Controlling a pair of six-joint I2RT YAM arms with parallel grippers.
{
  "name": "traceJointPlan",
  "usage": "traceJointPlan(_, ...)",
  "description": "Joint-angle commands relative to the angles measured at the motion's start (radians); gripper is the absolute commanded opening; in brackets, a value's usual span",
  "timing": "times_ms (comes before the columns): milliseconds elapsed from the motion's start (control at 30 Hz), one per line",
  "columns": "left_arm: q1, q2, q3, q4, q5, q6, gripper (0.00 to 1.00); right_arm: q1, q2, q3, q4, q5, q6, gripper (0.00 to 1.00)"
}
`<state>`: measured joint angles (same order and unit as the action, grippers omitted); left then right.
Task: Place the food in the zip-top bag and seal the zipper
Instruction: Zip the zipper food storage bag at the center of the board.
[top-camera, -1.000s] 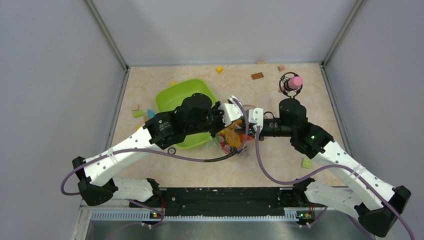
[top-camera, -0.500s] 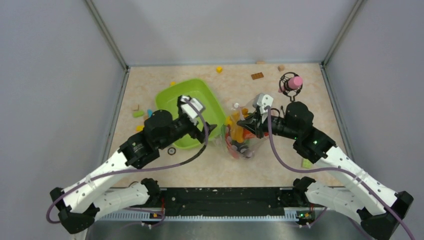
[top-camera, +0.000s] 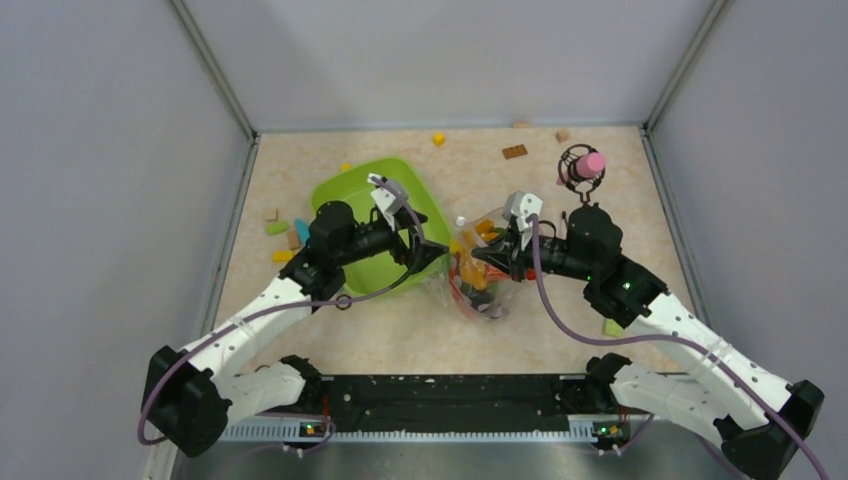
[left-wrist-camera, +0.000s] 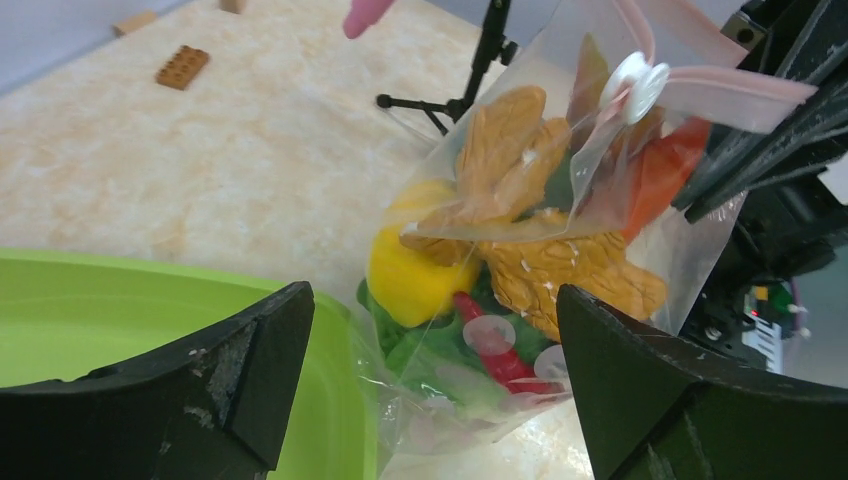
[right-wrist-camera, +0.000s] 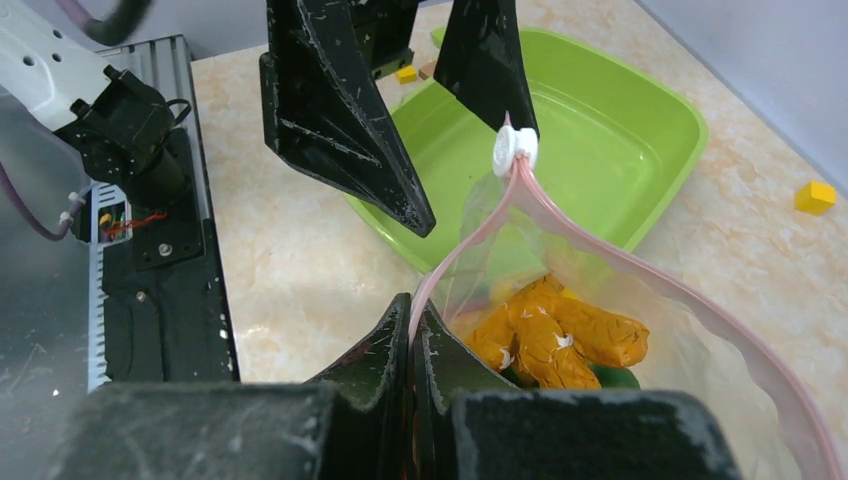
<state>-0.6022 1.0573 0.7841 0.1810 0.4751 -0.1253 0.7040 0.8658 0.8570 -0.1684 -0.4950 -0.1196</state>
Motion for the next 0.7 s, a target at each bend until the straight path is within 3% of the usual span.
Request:
traceJointPlan(0, 0.069, 0.033, -0.024, 0.295, 0.307, -0.093, 0.95, -0.004, -0.002, 0.018, -0.02, -0.008, -0.005, 0.0)
traceJointPlan(133, 0.099, 0.085, -0.011, 0.387, 0.452, -0.137, 0.94, -0.004, -0.006, 0.027, -0.036, 0.013, -0.008, 0.0)
traceJointPlan(467, 0.11, 0.188, 0.054, 0.43, 0.47, -0.182, 0.94, -0.004, 0.009, 0.028, 0.01, 0.044, 0.042, 0.0)
traceJointPlan(667, 0.108, 0.261, 0.1, 0.523, 0.537, -0.244, 0.82, -0.004, 0.005, 0.031, 0.014, 0.029, 0.061, 0.0)
